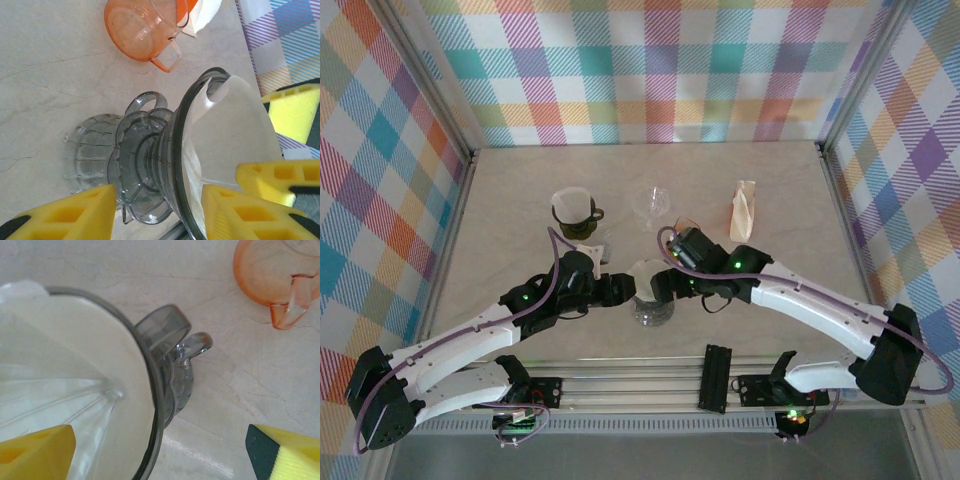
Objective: Place the coffee filter in the dripper
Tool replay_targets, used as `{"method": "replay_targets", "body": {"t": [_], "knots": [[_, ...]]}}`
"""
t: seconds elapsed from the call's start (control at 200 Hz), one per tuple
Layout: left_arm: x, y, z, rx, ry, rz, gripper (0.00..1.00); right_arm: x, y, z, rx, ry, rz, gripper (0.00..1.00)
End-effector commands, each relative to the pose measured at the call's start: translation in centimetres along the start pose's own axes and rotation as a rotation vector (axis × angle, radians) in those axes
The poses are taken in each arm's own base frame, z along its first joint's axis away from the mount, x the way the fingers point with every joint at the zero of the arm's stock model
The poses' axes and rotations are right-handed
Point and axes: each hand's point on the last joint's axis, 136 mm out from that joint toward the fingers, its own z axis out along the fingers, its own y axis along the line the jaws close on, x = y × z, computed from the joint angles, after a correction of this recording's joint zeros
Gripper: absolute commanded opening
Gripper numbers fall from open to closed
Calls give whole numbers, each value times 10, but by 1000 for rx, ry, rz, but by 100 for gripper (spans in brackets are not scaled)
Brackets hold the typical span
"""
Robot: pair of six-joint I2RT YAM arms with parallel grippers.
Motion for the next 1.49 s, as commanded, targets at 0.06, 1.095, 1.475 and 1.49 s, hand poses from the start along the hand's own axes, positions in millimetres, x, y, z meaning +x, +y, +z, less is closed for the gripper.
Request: {"method": "replay_targets", "body": {"t": [0.06,1.095,1.475,1.49], "knots": [[-5,2,-3,-4,-22,-6,53,8,9,-3,-56,19,-27,89],[-3,1,-9,-7,-14,31,43,-27,4,-14,10,-110,1,91],[-3,2,-9,-6,-21,25,44,-32,-1,20,82,4,-66,91],[-3,2,-9,-6,-20,25,44,-30,-2,22,87,11,-71,91]]}}
